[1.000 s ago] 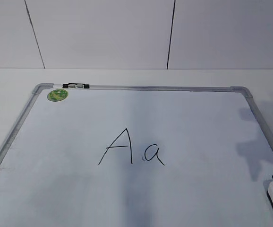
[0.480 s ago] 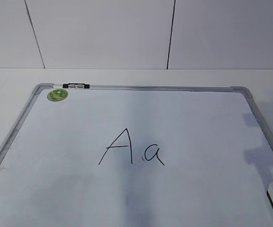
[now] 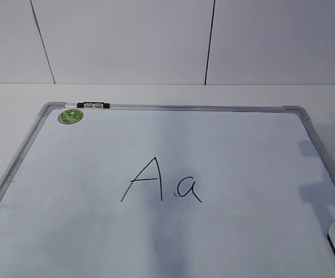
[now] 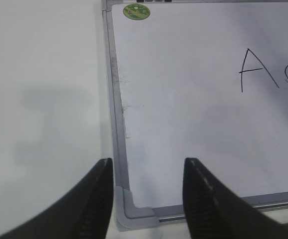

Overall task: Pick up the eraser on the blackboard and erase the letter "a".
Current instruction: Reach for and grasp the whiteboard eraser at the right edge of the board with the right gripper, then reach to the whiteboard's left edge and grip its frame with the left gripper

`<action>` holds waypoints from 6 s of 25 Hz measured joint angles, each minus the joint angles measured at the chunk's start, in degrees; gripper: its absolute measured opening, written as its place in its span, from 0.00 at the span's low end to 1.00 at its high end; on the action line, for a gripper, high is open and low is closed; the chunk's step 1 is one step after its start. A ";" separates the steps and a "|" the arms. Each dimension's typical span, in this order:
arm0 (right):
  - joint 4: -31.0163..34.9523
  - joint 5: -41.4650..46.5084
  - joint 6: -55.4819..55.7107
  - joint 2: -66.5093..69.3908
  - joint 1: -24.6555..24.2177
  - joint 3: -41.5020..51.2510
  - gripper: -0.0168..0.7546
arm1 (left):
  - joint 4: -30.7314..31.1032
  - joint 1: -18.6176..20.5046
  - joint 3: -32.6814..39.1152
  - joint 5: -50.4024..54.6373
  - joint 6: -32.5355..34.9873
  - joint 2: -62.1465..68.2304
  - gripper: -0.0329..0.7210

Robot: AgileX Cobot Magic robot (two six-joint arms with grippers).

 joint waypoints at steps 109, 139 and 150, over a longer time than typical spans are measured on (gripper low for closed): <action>0.39 -9.50 2.55 6.66 0.00 7.07 0.71 | -0.08 0.00 0.00 0.00 -0.10 0.00 0.52; 1.32 -2.92 2.45 6.83 0.00 1.24 0.71 | -0.08 0.00 0.00 0.00 -0.10 0.00 0.52; 6.50 -0.86 2.45 6.83 0.00 -1.10 0.71 | -0.23 0.00 0.00 -0.11 -0.10 2.82 0.59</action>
